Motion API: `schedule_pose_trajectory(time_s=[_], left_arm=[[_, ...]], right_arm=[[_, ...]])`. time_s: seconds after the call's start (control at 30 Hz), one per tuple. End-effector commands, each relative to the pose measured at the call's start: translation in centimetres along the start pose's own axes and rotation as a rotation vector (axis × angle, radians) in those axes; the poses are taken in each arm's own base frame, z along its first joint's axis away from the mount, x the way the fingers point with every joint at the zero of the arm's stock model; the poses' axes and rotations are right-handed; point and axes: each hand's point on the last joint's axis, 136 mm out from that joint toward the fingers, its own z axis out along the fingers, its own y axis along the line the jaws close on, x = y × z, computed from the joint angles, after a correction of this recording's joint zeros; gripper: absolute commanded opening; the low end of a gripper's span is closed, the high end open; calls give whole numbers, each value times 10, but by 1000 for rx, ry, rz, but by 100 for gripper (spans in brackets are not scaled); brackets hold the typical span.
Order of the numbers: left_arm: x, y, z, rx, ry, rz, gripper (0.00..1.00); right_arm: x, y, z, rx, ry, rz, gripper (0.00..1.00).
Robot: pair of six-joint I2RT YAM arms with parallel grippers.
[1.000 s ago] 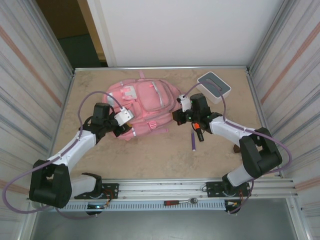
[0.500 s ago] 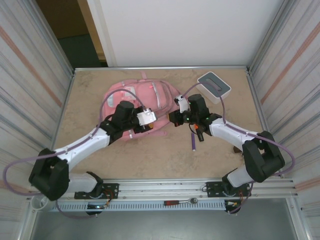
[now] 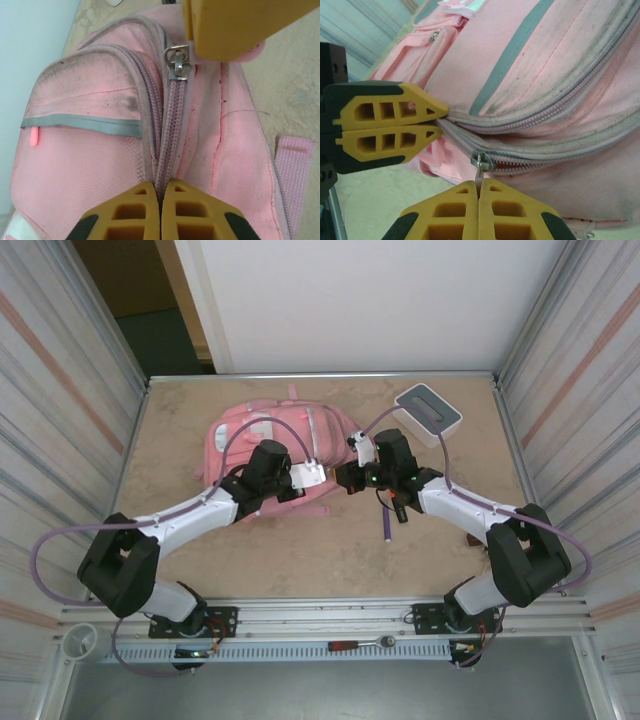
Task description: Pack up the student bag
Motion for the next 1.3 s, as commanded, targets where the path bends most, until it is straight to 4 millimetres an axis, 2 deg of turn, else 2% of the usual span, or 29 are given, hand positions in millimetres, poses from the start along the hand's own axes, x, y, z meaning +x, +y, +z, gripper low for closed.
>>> schedule_pose_trajectory(time_s=[0.0, 0.2, 0.43, 0.63, 0.8, 0.87, 0.9, 0.93, 1.0, 1.1, 1.27], left_arm=[[5, 19, -15, -71, -14, 8, 0], [16, 20, -37, -80, -71, -13, 0], [54, 28, -57, -132, -31, -96, 0], [88, 31, -77, -195, 17, -158, 0], [73, 23, -84, -154, -68, -185, 0], [70, 23, -84, -152, -88, -183, 1], [69, 24, -85, -156, -90, -185, 0], [69, 24, -85, -156, -92, -183, 0], [68, 24, -84, -149, -92, -183, 0], [67, 23, -84, -141, -97, -183, 0], [66, 22, -84, -133, -102, -186, 0]], right_arm=[[-15, 0, -15, 39, -41, -63, 0], [-8, -29, -17, 210, 20, -89, 0], [-19, -47, -26, 342, 35, -104, 0], [-27, -28, -10, 254, 37, -87, 0], [-19, 14, 4, -21, 84, -126, 0], [-14, 24, 9, -91, 114, -116, 16], [-13, 27, 11, -121, 126, -108, 28], [-13, 28, 14, -136, 137, -97, 36], [-11, 29, 20, -154, 160, -97, 45], [-8, 23, 33, -144, 203, -113, 50], [-7, 20, 51, -142, 239, -150, 49]])
